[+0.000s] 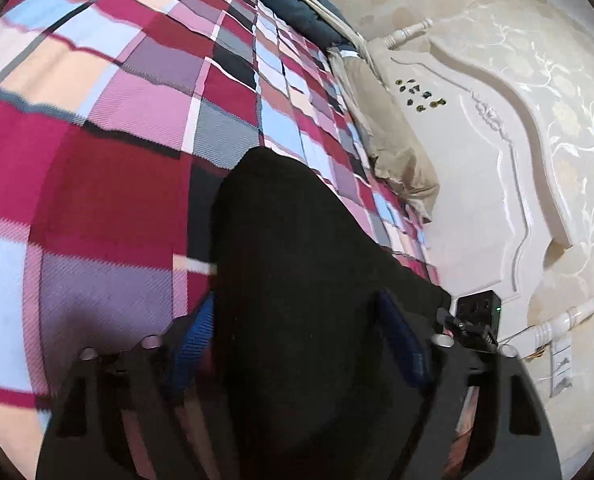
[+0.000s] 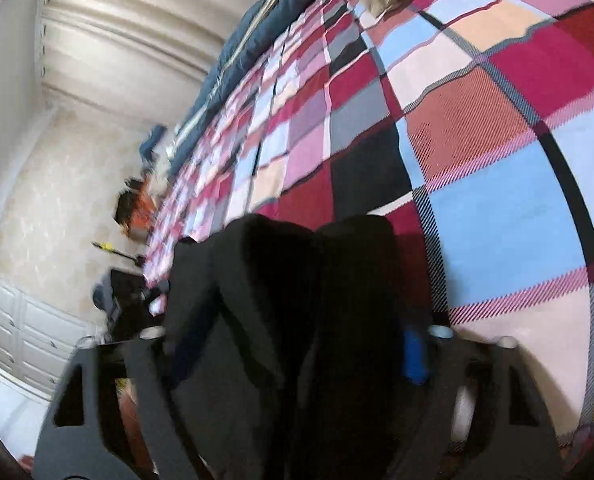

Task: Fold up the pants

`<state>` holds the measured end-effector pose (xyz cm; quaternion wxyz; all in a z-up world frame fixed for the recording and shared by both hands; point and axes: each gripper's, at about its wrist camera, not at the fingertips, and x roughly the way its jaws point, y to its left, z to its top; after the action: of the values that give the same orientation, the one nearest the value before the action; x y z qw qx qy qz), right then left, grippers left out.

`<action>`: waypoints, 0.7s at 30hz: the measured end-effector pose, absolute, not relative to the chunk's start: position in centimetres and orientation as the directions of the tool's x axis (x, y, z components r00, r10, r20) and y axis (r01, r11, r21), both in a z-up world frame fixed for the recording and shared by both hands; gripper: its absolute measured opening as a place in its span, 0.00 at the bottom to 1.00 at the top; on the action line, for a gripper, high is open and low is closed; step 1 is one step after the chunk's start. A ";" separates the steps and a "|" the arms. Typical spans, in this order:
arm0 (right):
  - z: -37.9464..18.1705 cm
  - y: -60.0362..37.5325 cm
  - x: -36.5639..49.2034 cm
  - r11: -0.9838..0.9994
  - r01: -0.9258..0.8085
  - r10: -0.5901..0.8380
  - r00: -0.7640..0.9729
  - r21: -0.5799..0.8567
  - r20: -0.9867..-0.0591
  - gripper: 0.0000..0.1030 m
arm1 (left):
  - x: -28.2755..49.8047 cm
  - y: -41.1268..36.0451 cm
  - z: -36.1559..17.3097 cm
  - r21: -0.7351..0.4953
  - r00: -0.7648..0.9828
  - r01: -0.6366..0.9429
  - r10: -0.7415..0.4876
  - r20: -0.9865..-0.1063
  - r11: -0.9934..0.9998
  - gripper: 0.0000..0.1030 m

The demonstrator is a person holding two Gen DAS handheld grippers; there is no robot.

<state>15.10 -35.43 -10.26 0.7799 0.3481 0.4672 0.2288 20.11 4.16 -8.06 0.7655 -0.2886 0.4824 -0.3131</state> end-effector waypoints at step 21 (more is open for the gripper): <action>-8.7 -26.5 20.6 0.527 -0.129 0.786 0.450 0.840 -0.424 0.32 | 21.7 11.5 -3.6 -0.501 0.525 0.111 -0.479 -0.704 0.858 0.28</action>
<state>20.64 -26.55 -8.72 0.7608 0.3822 0.4299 0.3005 21.68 11.46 -3.63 0.8496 -0.2015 0.4554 -0.1736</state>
